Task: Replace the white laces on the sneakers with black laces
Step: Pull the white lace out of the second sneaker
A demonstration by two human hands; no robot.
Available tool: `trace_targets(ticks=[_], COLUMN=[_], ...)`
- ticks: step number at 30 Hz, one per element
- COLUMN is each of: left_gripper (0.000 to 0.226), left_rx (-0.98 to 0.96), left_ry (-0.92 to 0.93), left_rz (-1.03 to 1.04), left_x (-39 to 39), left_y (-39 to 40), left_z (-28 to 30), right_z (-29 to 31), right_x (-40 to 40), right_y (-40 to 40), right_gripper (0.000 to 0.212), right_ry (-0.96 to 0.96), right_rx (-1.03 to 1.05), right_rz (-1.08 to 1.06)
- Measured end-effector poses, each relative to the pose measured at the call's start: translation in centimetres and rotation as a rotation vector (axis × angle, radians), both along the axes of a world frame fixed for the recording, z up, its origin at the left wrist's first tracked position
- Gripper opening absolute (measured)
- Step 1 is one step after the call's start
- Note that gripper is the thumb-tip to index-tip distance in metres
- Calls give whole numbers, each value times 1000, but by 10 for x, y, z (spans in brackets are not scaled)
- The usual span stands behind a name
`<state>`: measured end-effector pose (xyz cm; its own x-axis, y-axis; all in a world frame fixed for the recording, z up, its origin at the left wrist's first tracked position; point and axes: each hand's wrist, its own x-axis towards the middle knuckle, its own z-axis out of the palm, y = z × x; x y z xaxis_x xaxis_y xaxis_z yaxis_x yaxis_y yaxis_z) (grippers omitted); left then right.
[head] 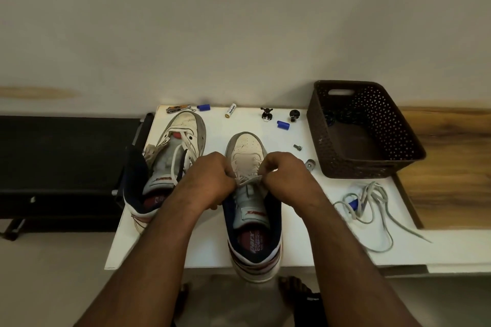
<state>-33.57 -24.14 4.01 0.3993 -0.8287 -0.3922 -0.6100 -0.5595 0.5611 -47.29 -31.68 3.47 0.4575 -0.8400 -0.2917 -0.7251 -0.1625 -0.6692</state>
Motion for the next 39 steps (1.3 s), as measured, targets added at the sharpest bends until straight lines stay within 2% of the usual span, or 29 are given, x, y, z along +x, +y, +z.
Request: trace_targets(ticks=[3,6,8,10,15,17,19,20,22,24,26,30,32,34,36,39], left_gripper=[14,13,13,13,20,20,17,16,17,17,15,14,14,15,15,13], left_rx=[1,-11,-14,-13,-14,-17,-18,-18,-20,-25,-28,-32,-39,-41,-39,-37], left_ry=[27,44,59,69,79,88,96,95,97,107,114,121,116,112,108,100], left_rz=[-1,1,11,22,38,38,31,28,31,36,41,46,51,53,50,44], left_x=[0,0,1,2,3,2,2,2,3,4,5,5,5,5,4,5], left_y=[-1,-1,-1,-1,0,0,0,0,1,1,2,1,0,0,0,0], left_z=[-1,-1,-1,-1,-2,-1,0,0,0,0,0,-2,-3,-3,-3,-3], right_z=[-2,-9,-10,-10,-3,-1,1,-1,-8,-12,-10,3,3,2,-2,-6], right_x=[3,7,10,11,-7,-8,-2,2,10,15,13,-4,-12,-10,-3,9], right_y=[2,6,7,6,-11,-12,-5,-1,6,8,6,-12,-16,-10,-2,6], right_gripper=[21,24,17,9,6,8,12,16,19,17,11,5,9,23,34,27], right_ry=[-16,124,174,136,-136,-220,-268,-200,71,222,114,-506,-573,-513,-354,164], right_rx=[-73,-219,-302,-337,-131,-144,-153,-176,-294,-376,-345,-51,-97,-208,-305,-314], right_rz=[143,313,287,242,-198,-214,-77,30,244,292,177,-489,-641,-496,-176,205])
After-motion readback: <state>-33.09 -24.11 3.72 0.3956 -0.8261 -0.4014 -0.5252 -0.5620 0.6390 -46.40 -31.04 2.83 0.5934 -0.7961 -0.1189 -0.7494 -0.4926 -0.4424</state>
